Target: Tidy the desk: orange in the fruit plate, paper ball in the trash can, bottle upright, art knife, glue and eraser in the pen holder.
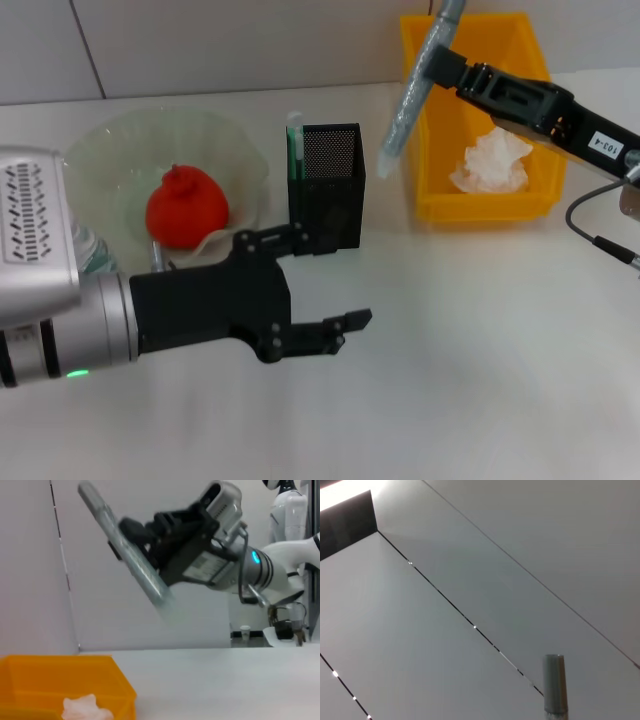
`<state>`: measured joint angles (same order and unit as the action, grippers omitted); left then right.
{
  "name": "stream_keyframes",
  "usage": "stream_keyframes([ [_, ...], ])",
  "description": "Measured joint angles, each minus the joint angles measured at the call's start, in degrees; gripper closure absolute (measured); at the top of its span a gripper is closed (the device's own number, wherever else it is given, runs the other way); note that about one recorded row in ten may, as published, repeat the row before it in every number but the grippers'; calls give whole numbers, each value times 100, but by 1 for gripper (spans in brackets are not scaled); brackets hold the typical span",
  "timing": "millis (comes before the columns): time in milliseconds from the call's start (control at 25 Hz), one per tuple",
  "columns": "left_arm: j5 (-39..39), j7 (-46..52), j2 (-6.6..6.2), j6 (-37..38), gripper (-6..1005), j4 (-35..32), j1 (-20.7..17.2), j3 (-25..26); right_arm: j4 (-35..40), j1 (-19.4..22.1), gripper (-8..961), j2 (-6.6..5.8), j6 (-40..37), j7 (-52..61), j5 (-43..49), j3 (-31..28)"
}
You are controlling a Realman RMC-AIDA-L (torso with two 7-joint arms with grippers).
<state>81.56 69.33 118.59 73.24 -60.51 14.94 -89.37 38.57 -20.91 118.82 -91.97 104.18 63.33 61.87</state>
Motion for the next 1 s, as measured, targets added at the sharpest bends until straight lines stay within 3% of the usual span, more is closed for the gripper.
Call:
stream_keyframes([
  [400,0,554,2,-423,229,-613,-50,-2,11,53,844,10,-9,-112,70,19],
  [1000,-1,1549,14,-876,230,-828,44,-73,-36,92,845,27,61,-324,221,52],
])
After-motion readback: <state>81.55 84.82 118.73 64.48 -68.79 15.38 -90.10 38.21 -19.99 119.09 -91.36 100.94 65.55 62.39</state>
